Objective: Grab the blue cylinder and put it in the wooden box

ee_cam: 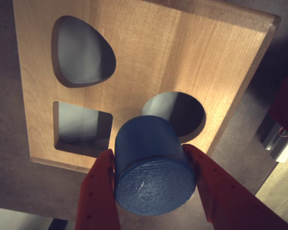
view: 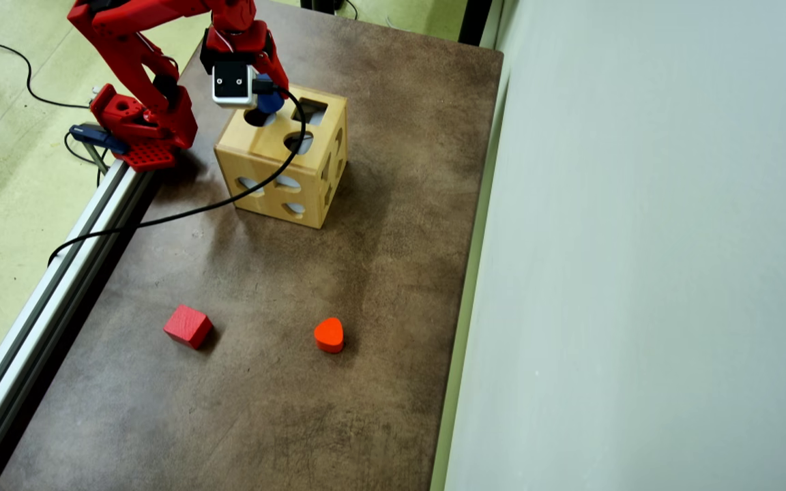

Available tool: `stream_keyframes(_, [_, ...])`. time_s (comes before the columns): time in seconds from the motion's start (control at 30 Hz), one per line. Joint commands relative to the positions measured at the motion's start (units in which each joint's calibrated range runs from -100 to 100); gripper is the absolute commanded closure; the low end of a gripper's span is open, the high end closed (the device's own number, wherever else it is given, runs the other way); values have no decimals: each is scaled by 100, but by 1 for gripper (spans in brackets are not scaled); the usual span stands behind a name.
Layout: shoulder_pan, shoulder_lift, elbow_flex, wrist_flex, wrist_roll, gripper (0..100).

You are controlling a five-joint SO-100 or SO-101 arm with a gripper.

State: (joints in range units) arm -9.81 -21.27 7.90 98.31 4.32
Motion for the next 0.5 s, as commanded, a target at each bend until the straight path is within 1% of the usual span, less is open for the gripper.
stream_keyframes(0.0, [-22, 187, -504, 65, 5, 97])
stream_keyframes(0.1, [-22, 356, -772, 65, 10, 97])
stream_keyframes(0.47, [-29, 280, -513, 73, 15, 97])
